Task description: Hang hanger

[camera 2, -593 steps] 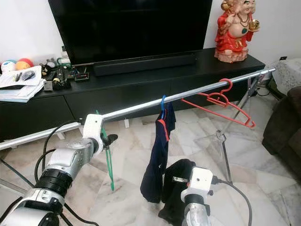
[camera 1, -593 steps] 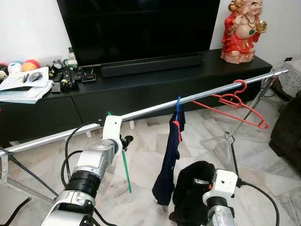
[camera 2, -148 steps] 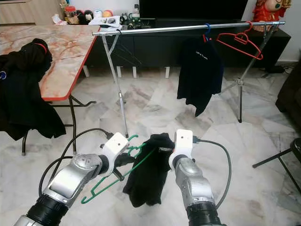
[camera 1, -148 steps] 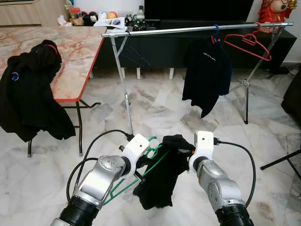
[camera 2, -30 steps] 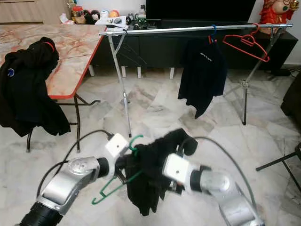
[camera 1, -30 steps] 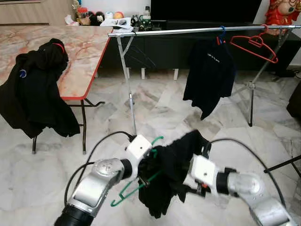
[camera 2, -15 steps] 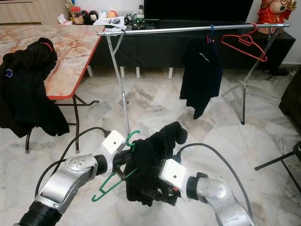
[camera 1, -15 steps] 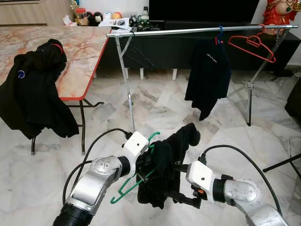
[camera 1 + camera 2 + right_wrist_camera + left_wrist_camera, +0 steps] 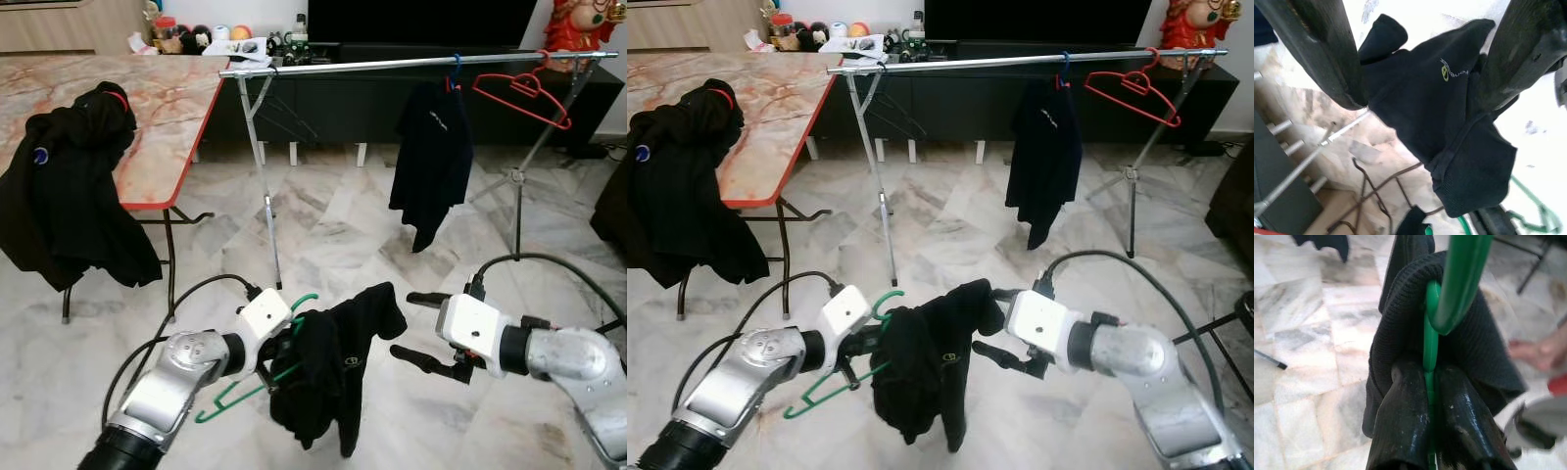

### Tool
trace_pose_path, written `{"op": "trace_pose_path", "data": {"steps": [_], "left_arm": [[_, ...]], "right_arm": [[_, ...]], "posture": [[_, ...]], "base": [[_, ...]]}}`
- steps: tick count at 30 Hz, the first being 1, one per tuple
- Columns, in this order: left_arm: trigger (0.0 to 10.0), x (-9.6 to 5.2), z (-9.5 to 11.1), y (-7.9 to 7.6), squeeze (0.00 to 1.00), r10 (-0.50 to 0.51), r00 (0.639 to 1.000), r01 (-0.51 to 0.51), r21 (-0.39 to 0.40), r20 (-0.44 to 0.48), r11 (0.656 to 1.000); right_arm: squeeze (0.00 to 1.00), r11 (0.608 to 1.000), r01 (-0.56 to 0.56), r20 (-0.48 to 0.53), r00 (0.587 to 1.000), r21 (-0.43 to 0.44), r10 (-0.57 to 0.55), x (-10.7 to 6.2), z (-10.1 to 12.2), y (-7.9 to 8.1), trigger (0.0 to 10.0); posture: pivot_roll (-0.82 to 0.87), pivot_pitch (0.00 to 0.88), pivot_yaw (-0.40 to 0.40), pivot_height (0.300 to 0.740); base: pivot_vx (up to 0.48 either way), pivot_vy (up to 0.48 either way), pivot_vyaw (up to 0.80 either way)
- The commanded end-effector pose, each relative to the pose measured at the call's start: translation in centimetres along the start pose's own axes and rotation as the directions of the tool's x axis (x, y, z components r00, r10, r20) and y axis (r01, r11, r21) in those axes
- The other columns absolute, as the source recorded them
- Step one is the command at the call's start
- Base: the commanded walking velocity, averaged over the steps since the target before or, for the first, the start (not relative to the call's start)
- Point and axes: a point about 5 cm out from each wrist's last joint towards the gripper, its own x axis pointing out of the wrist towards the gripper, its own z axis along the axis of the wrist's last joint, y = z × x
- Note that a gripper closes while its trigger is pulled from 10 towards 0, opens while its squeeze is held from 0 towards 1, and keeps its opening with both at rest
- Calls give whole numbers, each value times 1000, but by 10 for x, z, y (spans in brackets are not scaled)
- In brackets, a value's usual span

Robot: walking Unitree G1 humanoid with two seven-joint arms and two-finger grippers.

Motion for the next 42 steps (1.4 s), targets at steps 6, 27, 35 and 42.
{"op": "trace_pose_path", "data": {"steps": [6, 27, 35, 42], "left_arm": [[10000, -16, -9, -10, 0, -231, 970, 238, 91, -80, 967], [10000, -16, 11, -30, 0, -436, 897, 443, 177, -80, 879], [10000, -16, 15, -33, 0, -452, 888, 459, 186, -82, 869], [10000, -14, 19, -33, 0, -463, 882, 470, 202, -83, 859]], "right_arm": [[0, 963, -251, -68, 967, -98, 246, 6, -6, 5, 10000], [0, 899, -438, 71, 897, 5, 436, 42, -15, 26, 10000], [0, 883, -467, 102, 881, 42, 462, 52, -21, 35, 10000], [0, 877, -476, 113, 877, 63, 468, 58, -25, 41, 10000]], "posture": [[20, 147, 0, 740], [37, 154, 3, 740], [42, 145, 14, 740], [44, 137, 17, 740]], "base": [[0, 0, 0], [0, 0, 0], [0, 0, 0], [0, 0, 0]]}}
